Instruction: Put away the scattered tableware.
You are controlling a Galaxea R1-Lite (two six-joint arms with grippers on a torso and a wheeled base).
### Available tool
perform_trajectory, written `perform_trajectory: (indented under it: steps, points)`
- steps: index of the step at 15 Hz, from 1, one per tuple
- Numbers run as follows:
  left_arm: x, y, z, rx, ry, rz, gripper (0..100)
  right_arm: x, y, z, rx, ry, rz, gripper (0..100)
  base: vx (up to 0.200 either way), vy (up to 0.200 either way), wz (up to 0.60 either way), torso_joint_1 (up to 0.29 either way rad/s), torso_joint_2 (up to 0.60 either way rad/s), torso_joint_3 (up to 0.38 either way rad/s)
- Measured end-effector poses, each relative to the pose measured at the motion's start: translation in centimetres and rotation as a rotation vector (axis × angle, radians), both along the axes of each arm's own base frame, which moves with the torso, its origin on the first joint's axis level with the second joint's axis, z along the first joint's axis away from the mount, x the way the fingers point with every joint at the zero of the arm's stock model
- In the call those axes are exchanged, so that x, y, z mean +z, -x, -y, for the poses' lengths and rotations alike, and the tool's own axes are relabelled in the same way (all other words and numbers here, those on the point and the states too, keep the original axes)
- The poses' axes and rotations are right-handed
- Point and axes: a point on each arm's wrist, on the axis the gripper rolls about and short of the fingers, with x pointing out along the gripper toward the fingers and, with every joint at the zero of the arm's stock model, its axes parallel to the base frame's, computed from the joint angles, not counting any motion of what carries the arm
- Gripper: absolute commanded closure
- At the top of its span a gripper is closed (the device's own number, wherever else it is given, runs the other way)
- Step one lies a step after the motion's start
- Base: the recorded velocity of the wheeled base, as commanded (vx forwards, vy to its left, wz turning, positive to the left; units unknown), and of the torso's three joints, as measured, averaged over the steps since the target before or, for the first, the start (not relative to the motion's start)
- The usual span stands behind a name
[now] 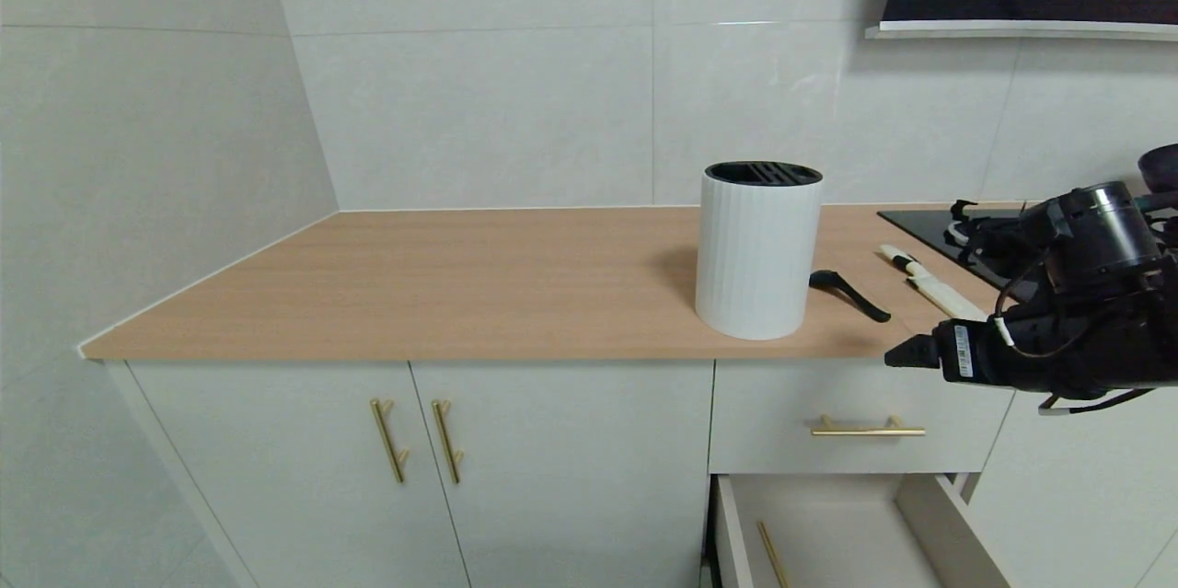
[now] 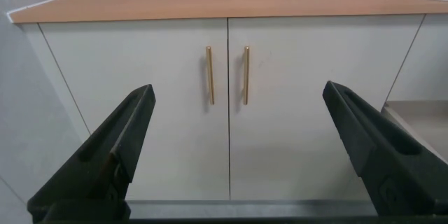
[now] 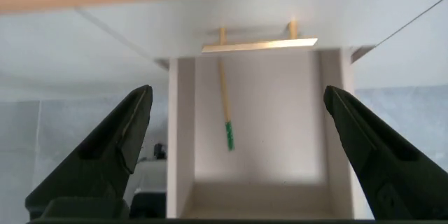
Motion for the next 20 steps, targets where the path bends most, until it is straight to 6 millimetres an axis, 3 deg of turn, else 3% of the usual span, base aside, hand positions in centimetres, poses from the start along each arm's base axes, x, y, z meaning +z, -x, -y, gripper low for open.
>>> perform_trajectory:
  steps: [6,12,17,20]
  points:
    - [0.0,0.0,0.0,0.000,0.000,0.000,0,0.7,-6.7,2.2,0.156,-0.011,0.191,0,0.000,0.000,0.00,0.000,0.00,0.000]
    - [0.0,0.0,0.0,0.000,0.000,0.000,0,-2.0,-13.0,4.6,0.275,0.071,0.262,0,0.000,0.000,0.00,0.000,0.00,0.000]
    - [0.0,0.0,0.0,0.000,0.000,0.000,0,-5.9,-15.3,4.9,0.308,0.090,0.269,0,0.000,0.000,0.00,0.000,0.00,0.000]
    - [0.0,0.0,0.0,0.000,0.000,0.000,0,-7.1,-16.2,4.8,0.318,0.088,0.271,0,0.000,0.000,0.00,0.000,0.00,0.000]
